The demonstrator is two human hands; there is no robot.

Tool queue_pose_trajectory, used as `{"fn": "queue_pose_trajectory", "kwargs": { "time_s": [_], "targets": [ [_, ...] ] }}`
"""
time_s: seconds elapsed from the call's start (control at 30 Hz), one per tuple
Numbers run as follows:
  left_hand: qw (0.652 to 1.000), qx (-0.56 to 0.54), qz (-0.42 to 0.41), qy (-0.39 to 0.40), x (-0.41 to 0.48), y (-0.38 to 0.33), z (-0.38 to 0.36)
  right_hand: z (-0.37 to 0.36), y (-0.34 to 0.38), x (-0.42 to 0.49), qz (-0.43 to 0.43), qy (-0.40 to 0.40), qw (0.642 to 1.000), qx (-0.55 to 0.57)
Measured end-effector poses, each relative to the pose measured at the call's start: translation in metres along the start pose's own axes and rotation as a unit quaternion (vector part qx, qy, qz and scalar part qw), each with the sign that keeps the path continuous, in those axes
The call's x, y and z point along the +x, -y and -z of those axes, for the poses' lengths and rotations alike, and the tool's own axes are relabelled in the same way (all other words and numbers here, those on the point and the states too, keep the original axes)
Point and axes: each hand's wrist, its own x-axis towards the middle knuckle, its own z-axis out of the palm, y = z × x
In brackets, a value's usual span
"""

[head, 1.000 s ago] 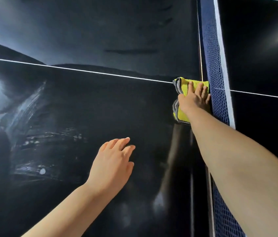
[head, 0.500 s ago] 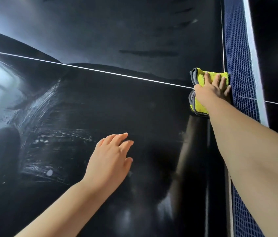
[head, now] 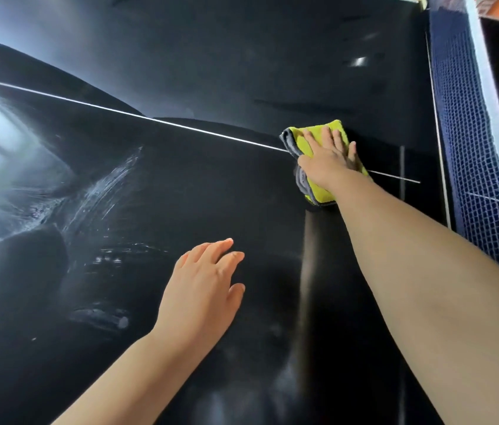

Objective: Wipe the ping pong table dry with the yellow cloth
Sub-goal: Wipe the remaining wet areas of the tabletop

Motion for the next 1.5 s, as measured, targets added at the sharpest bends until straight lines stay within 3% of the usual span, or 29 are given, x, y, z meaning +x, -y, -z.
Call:
{"fn": "queue_pose_trajectory", "kwargs": {
  "time_s": [0.2,0.53,0.9,1.07,1.3,1.5],
  "targets": [
    [0.999,-0.018,0.037,0.013,-0.017,0.071,0.01,-0.025,0.06,-0.026,0.128,0.001,0.991,-0.029],
    [0.999,-0.029,0.017,0.026,-0.072,0.184,0.047,-0.074,0.171,-0.121,0.195,0.009,0.979,-0.055],
    [0.992,-0.019,0.077,0.096,-0.174,0.271,0.102,-0.133,0.273,-0.293,0.279,0.06,0.956,-0.069],
    [0.987,-0.018,0.102,0.12,-0.234,0.279,0.115,-0.158,0.286,-0.374,0.335,0.079,0.936,-0.071],
    [0.989,-0.011,0.075,0.13,-0.333,0.24,0.114,-0.199,0.265,-0.505,0.375,0.071,0.923,-0.046],
    [0.989,-0.052,0.047,0.131,-0.41,0.187,0.118,-0.227,0.218,-0.608,0.32,0.051,0.945,-0.046]
  ]
}}
